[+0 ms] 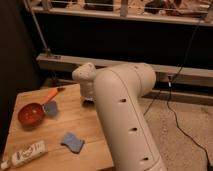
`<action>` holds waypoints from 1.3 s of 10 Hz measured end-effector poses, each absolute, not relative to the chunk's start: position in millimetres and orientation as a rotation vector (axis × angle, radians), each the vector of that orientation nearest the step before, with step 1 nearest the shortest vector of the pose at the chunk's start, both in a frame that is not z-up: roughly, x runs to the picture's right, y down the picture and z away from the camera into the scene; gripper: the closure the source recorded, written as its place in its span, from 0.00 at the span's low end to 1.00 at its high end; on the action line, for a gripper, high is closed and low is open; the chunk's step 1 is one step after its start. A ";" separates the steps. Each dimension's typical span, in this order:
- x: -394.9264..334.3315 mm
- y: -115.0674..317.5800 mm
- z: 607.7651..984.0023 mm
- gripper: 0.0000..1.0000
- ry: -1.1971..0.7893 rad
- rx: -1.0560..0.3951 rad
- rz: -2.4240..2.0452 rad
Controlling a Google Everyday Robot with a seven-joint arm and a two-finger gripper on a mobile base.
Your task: Push the eraser across the table
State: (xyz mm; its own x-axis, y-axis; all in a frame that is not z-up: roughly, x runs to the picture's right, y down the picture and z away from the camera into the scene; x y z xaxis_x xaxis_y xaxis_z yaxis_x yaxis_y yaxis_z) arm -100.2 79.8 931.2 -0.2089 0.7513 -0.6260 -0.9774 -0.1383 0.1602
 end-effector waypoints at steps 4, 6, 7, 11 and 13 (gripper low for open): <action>-99.3 73.9 937.9 0.26 0.645 -0.470 1.680; -98.0 67.6 942.2 0.26 0.637 -0.464 1.684; -96.6 63.0 943.8 0.26 0.632 -0.459 1.683; -95.9 55.6 950.1 0.26 0.627 -0.465 1.674; -96.3 59.1 954.6 0.26 0.638 -0.481 1.671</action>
